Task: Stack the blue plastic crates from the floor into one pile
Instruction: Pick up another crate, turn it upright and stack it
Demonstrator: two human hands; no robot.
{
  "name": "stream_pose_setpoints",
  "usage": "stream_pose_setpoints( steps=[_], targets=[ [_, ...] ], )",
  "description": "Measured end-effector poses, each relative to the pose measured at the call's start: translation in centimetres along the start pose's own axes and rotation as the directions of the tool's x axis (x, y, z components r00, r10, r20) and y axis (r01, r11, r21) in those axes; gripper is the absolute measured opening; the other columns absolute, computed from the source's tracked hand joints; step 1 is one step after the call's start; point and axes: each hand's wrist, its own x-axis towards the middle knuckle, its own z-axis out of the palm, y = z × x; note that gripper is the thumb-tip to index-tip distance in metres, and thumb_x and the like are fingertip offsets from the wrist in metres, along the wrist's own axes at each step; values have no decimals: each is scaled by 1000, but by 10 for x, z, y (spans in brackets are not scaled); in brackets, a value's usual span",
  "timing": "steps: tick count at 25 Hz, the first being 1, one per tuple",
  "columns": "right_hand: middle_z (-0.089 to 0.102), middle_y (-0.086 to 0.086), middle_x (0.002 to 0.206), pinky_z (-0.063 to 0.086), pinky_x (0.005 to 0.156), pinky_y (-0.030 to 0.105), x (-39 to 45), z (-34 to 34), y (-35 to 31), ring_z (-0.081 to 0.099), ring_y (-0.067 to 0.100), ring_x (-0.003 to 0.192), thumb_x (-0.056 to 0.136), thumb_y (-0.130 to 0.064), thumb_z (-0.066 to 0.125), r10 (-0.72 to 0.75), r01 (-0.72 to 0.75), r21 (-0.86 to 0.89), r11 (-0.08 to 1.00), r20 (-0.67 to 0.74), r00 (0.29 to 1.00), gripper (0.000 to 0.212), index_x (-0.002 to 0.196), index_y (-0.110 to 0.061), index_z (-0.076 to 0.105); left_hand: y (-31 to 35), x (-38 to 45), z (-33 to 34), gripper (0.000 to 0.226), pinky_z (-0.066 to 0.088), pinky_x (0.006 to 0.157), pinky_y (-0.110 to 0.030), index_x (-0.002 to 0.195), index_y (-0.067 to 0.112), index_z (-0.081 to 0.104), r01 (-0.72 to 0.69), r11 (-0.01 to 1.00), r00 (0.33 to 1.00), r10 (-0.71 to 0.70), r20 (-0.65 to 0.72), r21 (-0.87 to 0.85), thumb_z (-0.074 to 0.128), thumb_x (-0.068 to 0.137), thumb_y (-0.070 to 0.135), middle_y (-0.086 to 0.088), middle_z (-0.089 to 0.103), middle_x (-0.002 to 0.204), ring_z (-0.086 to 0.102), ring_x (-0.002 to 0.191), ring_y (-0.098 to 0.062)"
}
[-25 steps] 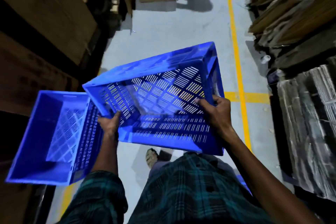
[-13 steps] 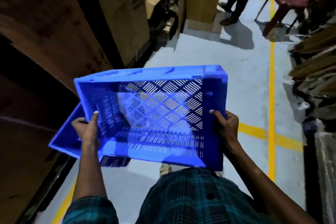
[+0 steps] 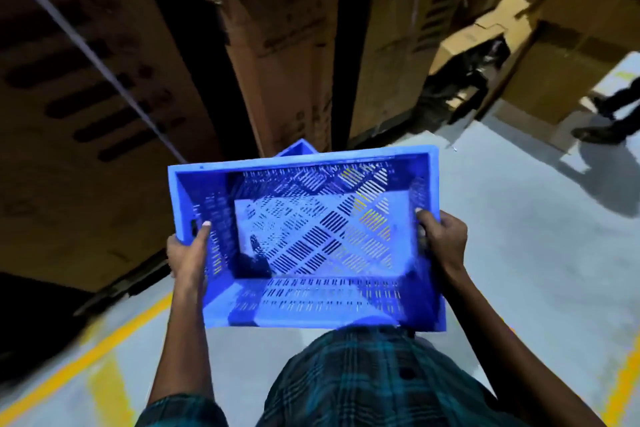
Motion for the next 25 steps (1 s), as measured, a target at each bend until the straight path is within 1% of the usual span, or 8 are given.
stream_pose_setpoints(
  steps=[4,7,10,12,15,19,22,25],
  targets=[
    [51,9,51,35,46,33,79,29,-11,41,19,43,73,-36,63,1,25,-184,983,135,991,29,58,-12,56,-8,-7,-11,38,51,67,-30,110,5,69,-5,998,999,7,-35,57,76,81,29,-21,73,105,62,76,-17],
    [59,4,57,40,51,33,145,61,-21,49,19,46,69,-43,59,24,83,-345,935,296,955,34,75,-10,65,-4,-25,-7,28,52,59,-22,106,6,68,-33,999,997,35,-65,31,75,84,21,-15,72,100,63,73,-18],
    [57,1,64,37,47,26,195,99,-32,49,17,49,66,-45,61,71,130,-420,898,431,899,45,94,-10,65,-10,-33,-2,19,55,72,-36,103,11,69,20,999,999,-21,-29,-44,74,85,13,-13,72,96,66,69,-16],
    [60,5,73,41,52,30,216,126,-46,53,23,58,69,-43,65,81,173,-466,868,476,876,41,96,-13,61,-15,-32,2,15,57,68,-34,100,12,70,50,997,996,-54,-69,-66,73,85,12,-13,72,94,67,62,-10],
    [66,10,93,52,70,37,239,167,-62,64,28,80,77,-36,66,61,224,-468,855,519,853,36,104,-13,58,-15,-22,19,23,56,57,-25,107,5,69,96,988,984,-113,-141,-120,73,86,12,-14,70,89,64,55,-5],
    [72,8,101,58,84,51,285,223,-41,71,30,88,60,-49,67,100,227,-480,847,565,819,53,105,-22,58,-10,13,33,30,60,77,-45,110,7,68,135,979,972,-161,-169,-151,76,84,19,-15,74,101,72,81,-27],
    [71,4,104,56,90,42,282,254,-42,68,25,92,73,-38,71,115,217,-524,824,530,840,46,115,-21,61,-6,48,42,37,58,81,-47,114,9,62,191,972,959,-215,-187,-139,77,83,20,-13,73,106,71,89,-30],
    [67,6,104,48,84,29,282,278,-38,63,23,92,83,-22,69,137,173,-558,812,470,872,40,120,-12,61,-9,81,48,44,59,79,-51,117,11,59,286,949,938,-305,-162,-131,80,80,22,-16,72,109,70,88,-32]
  ],
)
